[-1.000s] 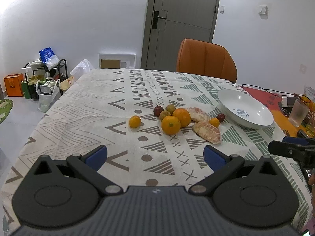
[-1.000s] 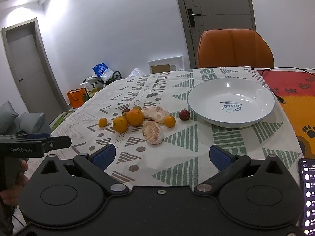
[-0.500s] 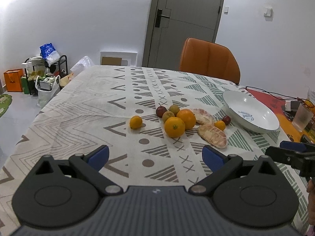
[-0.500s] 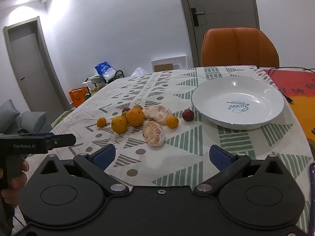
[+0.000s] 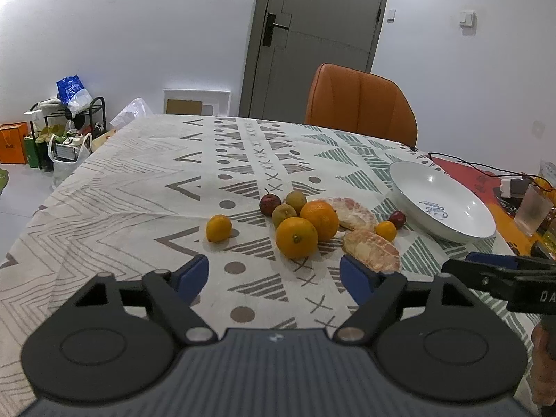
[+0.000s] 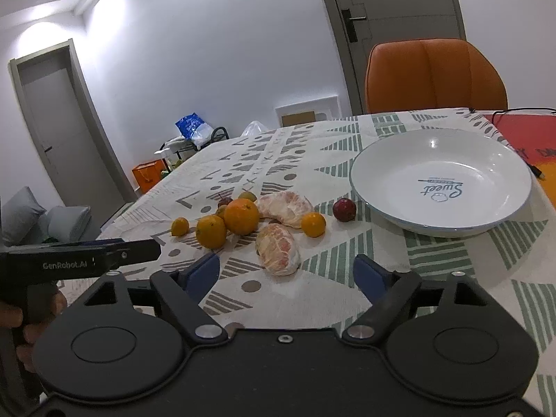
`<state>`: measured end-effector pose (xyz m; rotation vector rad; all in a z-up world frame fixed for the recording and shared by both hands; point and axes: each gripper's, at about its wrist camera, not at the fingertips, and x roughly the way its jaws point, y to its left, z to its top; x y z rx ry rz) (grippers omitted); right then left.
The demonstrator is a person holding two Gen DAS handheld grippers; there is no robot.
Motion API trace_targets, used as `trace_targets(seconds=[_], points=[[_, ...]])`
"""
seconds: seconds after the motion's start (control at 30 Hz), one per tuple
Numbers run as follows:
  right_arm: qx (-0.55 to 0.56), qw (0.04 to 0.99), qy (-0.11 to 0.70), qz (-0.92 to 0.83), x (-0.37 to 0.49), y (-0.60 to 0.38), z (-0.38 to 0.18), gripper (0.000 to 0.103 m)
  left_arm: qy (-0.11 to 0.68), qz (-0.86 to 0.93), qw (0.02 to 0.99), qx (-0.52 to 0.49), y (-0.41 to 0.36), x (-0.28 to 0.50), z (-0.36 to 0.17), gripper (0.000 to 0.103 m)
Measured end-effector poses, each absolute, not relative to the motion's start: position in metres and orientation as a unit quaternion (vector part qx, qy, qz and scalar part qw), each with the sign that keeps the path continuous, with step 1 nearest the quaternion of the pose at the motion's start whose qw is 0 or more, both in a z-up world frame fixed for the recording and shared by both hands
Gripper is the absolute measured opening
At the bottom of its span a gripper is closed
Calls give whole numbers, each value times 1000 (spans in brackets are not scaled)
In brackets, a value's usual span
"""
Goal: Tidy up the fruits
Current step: 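Grasp the peeled pomelo segment with the right tool while the left tool grasps a large orange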
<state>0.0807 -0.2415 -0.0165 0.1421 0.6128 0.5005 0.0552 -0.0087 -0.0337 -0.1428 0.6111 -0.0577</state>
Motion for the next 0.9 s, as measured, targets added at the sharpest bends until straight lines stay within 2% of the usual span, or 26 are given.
trace_targets(seconds=[0.27,0.47,0.63,0.9], points=[[65,916,310,248,96,-237,-25,76,313,-34,947,-68,-12,74,-44,71],[60,910,318,258,108,-232,-30,67,319,-35,944,-70,-13,86,-48,65],[61,904,329,266,118,-229,-35,57,327,-36,941,-75,-14,98,-53,65],[63,896,343,275,129,-224,-42,50,337,-45,938,-76,-18,113,-57,63]])
